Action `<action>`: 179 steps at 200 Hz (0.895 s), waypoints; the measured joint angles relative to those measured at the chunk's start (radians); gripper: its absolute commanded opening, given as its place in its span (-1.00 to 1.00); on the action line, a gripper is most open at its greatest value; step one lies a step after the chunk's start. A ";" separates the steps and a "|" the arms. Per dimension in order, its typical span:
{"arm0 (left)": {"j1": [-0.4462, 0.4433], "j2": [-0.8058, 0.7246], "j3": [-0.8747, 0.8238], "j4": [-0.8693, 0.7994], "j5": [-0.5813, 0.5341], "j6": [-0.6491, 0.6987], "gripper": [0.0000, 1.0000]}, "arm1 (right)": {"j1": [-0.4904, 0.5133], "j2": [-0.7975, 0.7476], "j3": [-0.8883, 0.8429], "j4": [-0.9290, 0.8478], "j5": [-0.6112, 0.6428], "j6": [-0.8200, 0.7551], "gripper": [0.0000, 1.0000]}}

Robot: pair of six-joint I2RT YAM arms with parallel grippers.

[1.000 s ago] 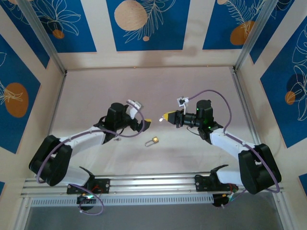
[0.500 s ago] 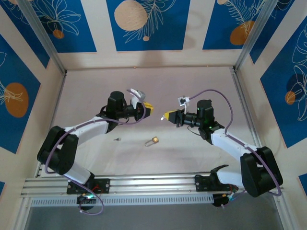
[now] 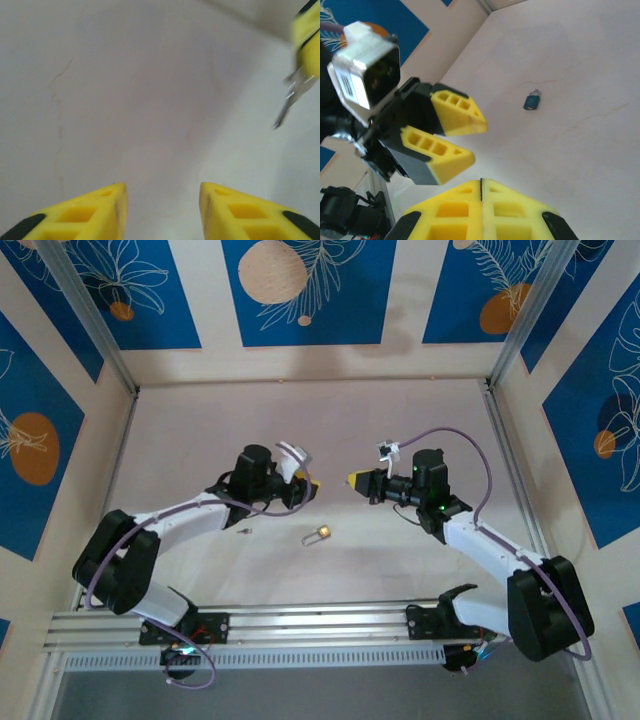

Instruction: Unlock with the key

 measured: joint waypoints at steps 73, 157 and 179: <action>-0.087 0.005 0.088 -0.274 -0.439 0.037 0.06 | 0.002 -0.115 0.000 -0.155 0.246 0.001 -1.00; -0.243 0.243 0.320 -0.738 -0.326 0.116 0.19 | -0.004 -0.168 -0.010 -0.278 0.360 0.009 -1.00; -0.242 0.348 0.440 -0.826 -0.285 0.132 0.20 | -0.014 -0.180 -0.015 -0.298 0.365 0.010 -1.00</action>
